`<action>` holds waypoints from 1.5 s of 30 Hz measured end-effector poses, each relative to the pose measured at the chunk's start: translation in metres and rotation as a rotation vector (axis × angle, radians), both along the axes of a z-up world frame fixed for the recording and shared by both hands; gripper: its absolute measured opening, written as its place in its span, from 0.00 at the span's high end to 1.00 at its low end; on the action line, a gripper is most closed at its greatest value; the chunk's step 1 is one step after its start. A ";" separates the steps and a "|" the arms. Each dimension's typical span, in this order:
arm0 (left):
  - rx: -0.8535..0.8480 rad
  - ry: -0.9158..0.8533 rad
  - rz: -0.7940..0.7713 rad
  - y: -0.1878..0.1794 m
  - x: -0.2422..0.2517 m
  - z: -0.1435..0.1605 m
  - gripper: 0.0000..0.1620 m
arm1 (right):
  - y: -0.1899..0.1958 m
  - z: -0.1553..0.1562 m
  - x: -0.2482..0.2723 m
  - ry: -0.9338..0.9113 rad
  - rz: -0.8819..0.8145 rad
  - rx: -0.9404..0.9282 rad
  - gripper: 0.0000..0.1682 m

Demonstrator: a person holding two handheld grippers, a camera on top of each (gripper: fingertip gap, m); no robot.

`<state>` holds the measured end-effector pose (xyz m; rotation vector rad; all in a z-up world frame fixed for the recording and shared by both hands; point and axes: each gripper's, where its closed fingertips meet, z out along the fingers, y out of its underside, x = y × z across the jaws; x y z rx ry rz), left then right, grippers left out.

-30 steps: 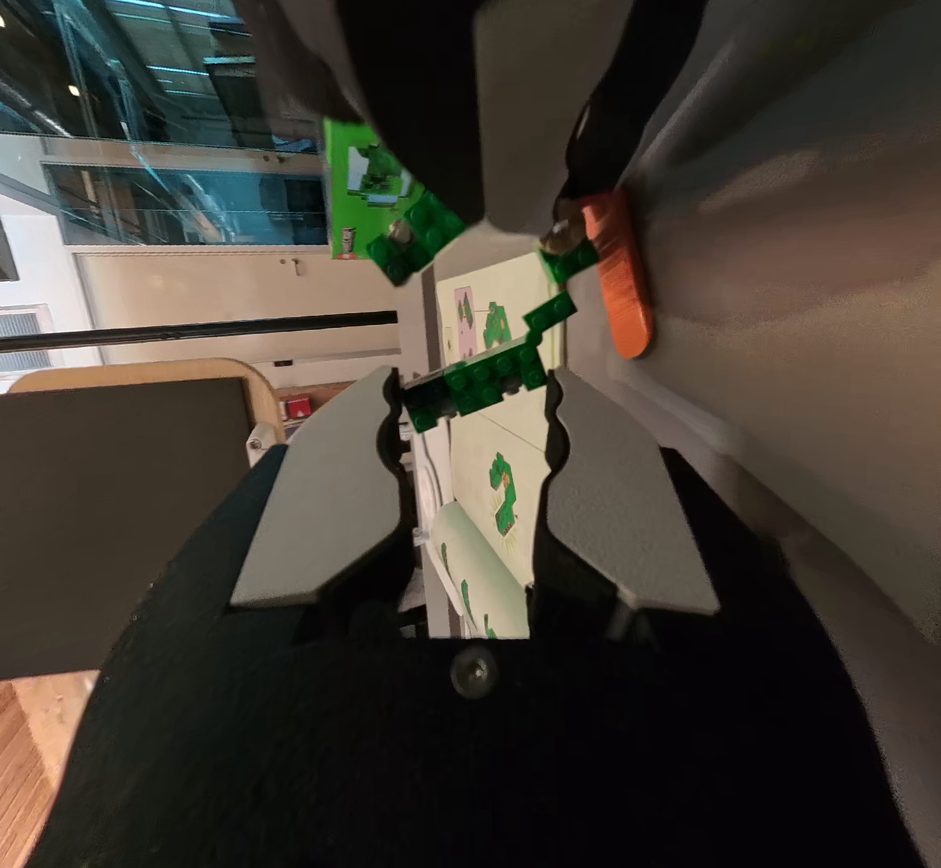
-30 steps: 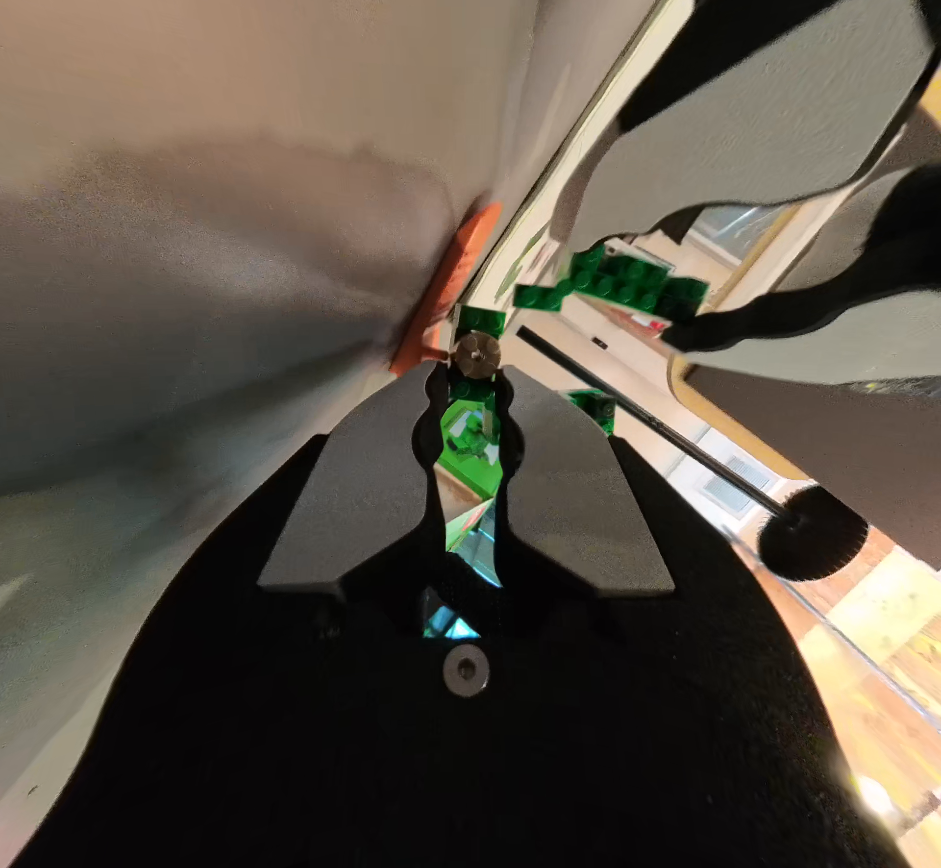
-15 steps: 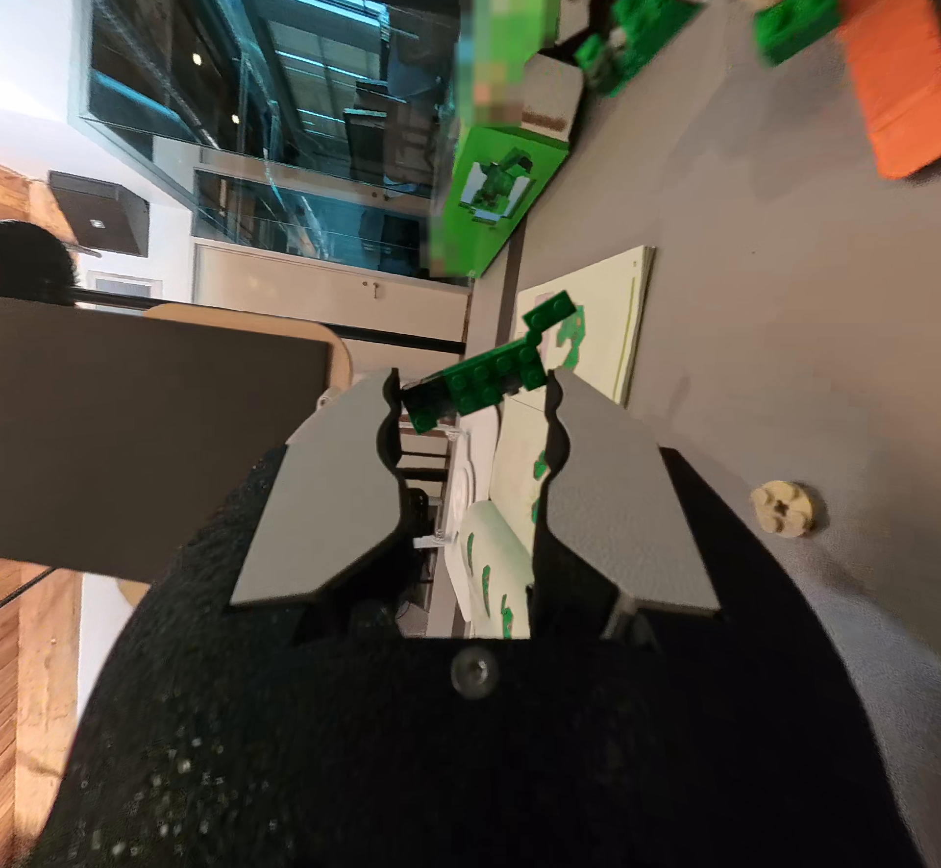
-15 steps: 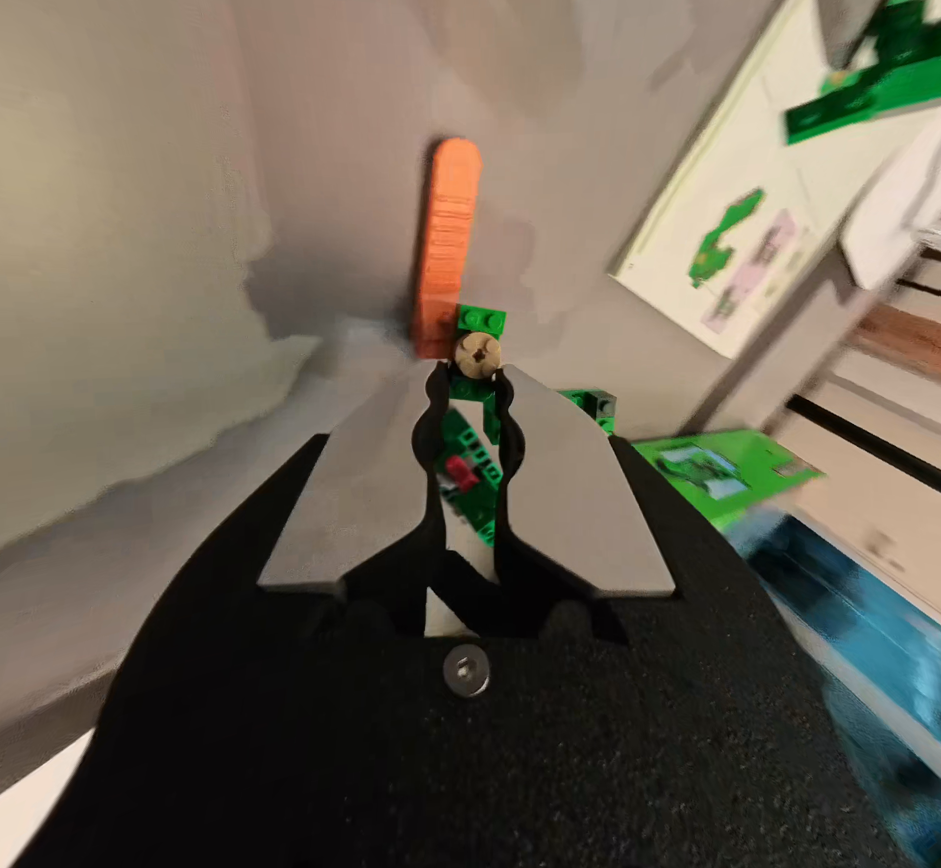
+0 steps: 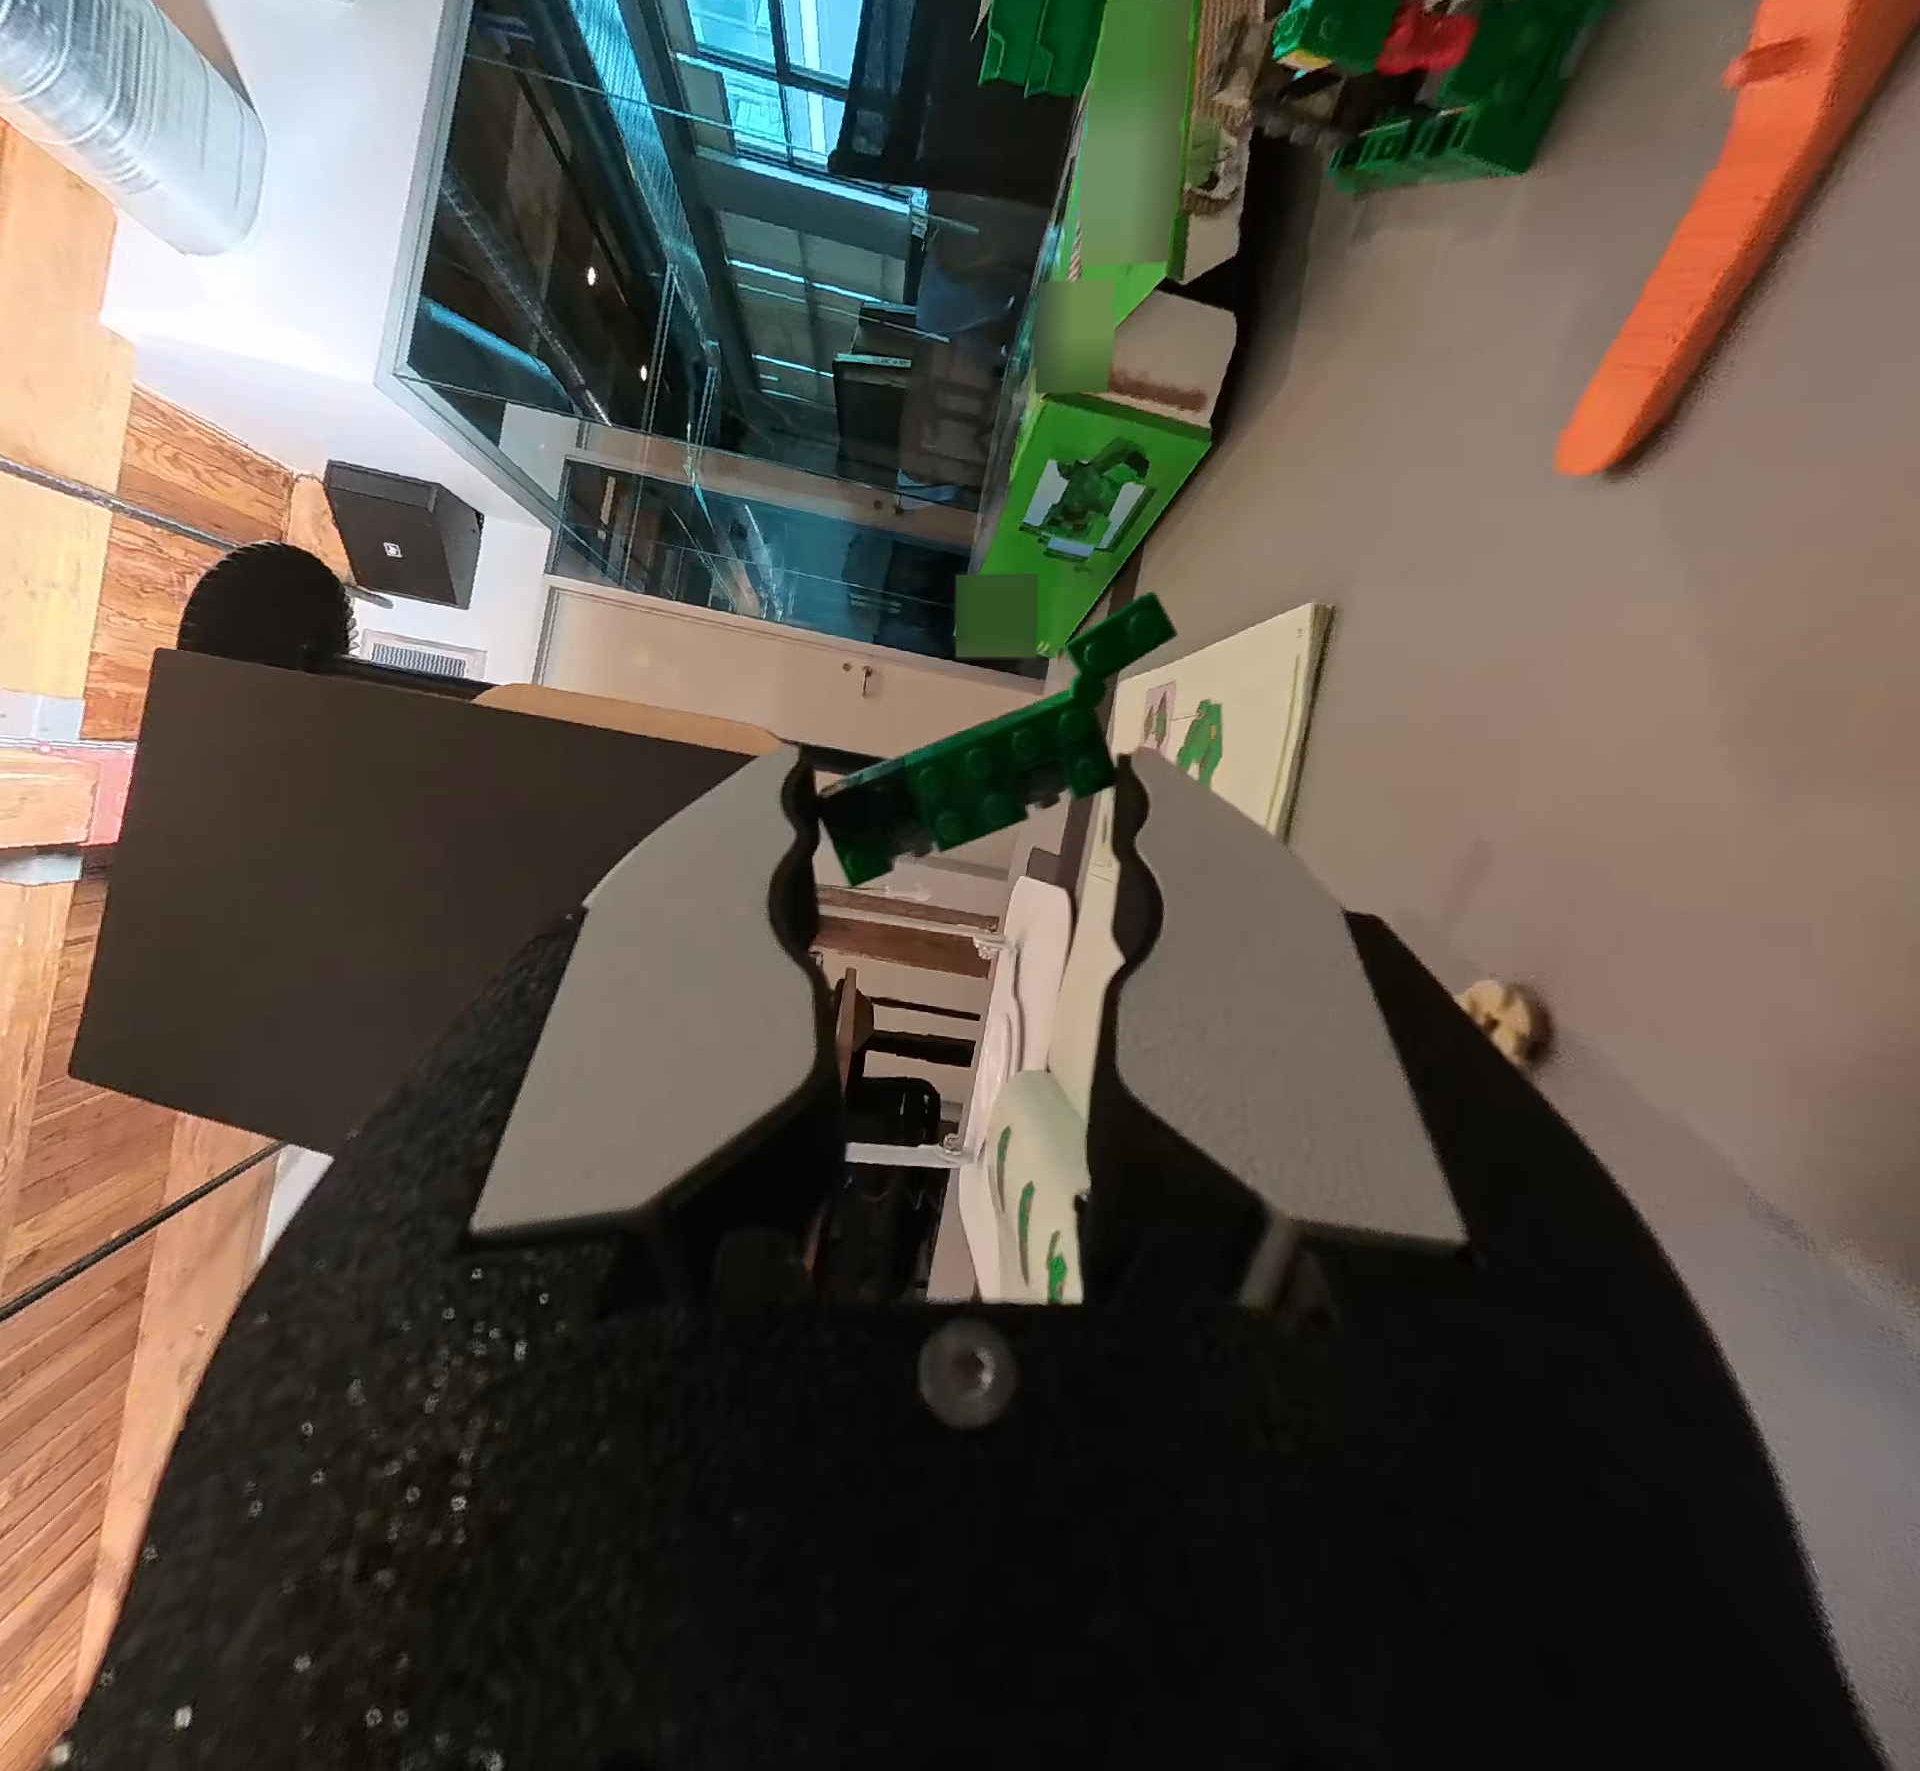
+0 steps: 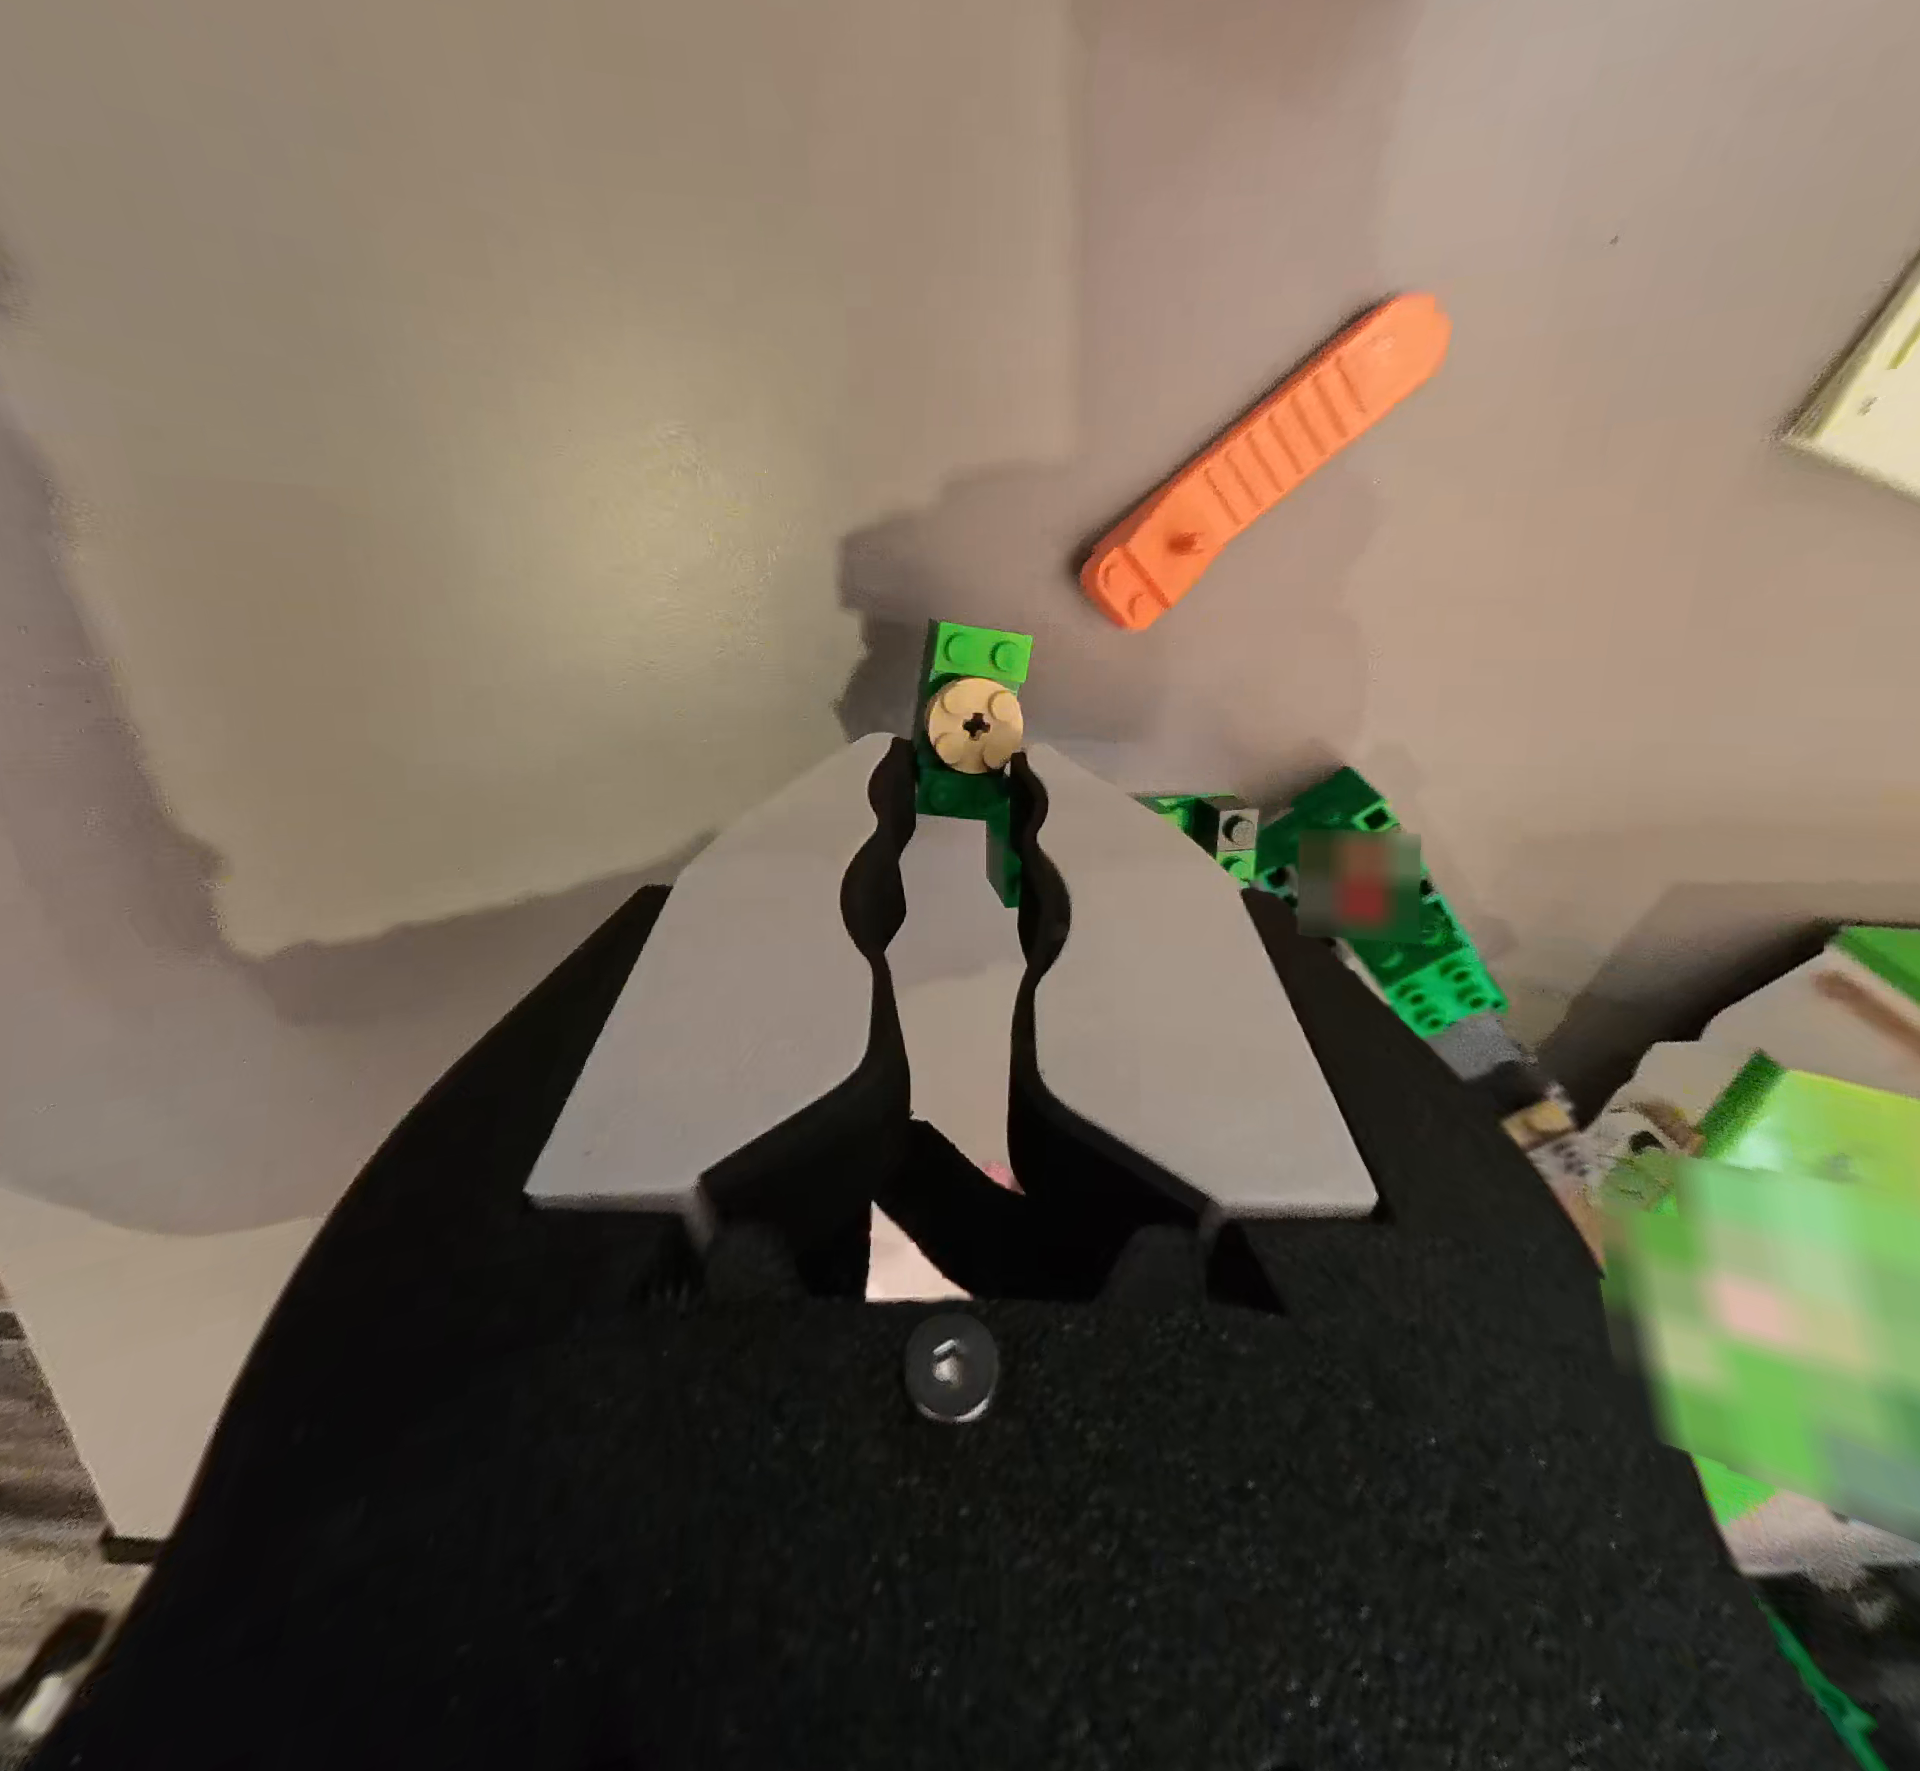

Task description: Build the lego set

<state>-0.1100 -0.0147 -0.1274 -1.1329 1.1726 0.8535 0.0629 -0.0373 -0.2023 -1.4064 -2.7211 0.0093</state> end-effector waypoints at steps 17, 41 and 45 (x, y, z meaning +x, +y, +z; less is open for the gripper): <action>-0.308 -0.148 -0.094 -0.007 0.034 -0.039 0.67 | 0.009 0.004 -0.075 0.487 -0.125 0.312 0.90; -0.557 -0.321 -0.034 -0.005 0.027 -0.051 0.67 | 0.007 0.026 -0.095 0.652 -0.055 0.434 0.90; -0.800 -0.317 0.048 -0.014 0.020 -0.064 0.67 | 0.013 0.028 -0.086 0.633 -0.079 0.474 0.90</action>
